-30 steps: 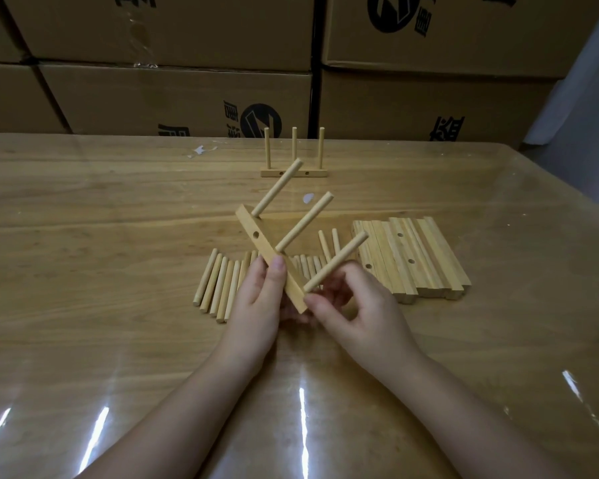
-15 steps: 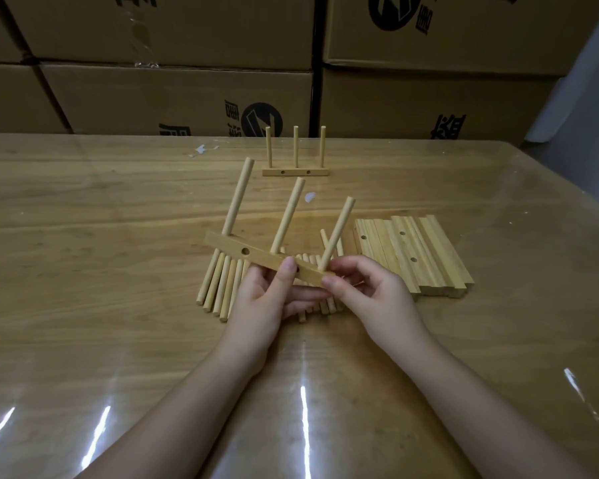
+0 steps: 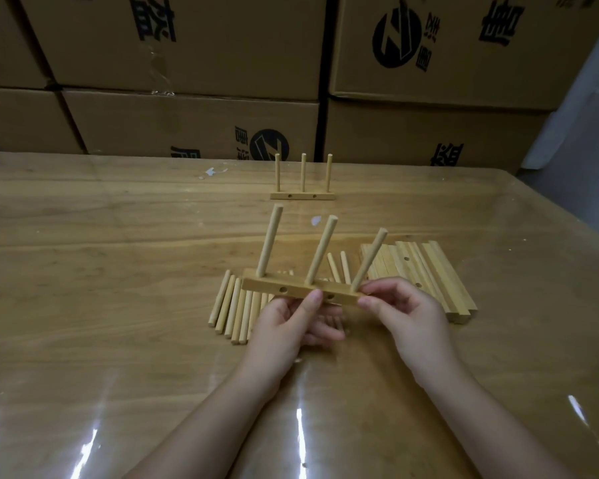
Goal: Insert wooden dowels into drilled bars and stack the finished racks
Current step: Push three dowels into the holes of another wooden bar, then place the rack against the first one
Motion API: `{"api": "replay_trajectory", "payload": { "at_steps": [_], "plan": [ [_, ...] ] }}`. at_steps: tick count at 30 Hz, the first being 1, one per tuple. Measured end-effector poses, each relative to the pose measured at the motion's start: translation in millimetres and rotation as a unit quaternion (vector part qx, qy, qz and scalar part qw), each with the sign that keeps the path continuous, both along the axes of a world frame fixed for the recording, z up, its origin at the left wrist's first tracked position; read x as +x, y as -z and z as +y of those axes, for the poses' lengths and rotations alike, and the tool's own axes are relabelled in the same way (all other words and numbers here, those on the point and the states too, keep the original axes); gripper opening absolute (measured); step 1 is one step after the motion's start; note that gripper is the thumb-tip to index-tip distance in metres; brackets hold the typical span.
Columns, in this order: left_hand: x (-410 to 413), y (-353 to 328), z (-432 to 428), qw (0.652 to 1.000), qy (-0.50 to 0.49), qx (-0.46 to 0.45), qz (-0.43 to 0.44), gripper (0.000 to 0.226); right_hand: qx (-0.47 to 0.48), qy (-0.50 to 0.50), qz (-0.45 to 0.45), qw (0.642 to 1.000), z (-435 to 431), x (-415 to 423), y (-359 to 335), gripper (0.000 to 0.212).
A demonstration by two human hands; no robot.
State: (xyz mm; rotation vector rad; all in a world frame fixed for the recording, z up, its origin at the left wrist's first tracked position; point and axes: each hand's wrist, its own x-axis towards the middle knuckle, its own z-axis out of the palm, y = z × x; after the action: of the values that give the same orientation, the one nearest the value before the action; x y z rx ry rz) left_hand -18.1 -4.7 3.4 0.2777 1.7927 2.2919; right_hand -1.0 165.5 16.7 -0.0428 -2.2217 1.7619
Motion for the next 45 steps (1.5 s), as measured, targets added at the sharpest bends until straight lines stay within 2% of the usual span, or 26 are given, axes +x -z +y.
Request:
{"api": "replay_trajectory", "payload": {
  "at_steps": [6, 11, 20, 31, 35, 45],
  "plan": [
    [2.6, -1.8, 1.6, 0.998, 0.008, -0.068, 0.018, 0.014, -0.004, 0.041, 0.002, 0.999, 11.3, -7.4, -1.6, 0.012],
    [6.2, -6.3, 2.6, 0.995, -0.003, -0.094, 0.040, 0.020, 0.006, 0.071, -0.025, 0.997, 14.1, -34.9, -2.2, 0.010],
    [6.8, -3.2, 1.8, 0.993, 0.017, -0.111, 0.048, 0.019, 0.134, 0.042, -0.023, 0.990, 32.2, -124.4, -29.9, 0.012],
    [9.1, -2.9, 2.9, 0.994, 0.016, -0.106, 0.028, 0.029, 0.163, 0.101, -0.065, 0.979, 14.9, -226.1, -4.2, 0.006],
    [7.1, -3.1, 1.5, 0.995, 0.012, -0.092, 0.022, 0.027, 0.185, 0.130, -0.084, 0.971, 13.2, -249.1, 2.5, 0.006],
    [4.2, 2.0, -0.1, 0.991, 0.018, -0.124, 0.049, 0.024, 0.215, 0.113, -0.115, 0.963, 15.4, -277.1, 13.3, 0.008]
  ]
}}
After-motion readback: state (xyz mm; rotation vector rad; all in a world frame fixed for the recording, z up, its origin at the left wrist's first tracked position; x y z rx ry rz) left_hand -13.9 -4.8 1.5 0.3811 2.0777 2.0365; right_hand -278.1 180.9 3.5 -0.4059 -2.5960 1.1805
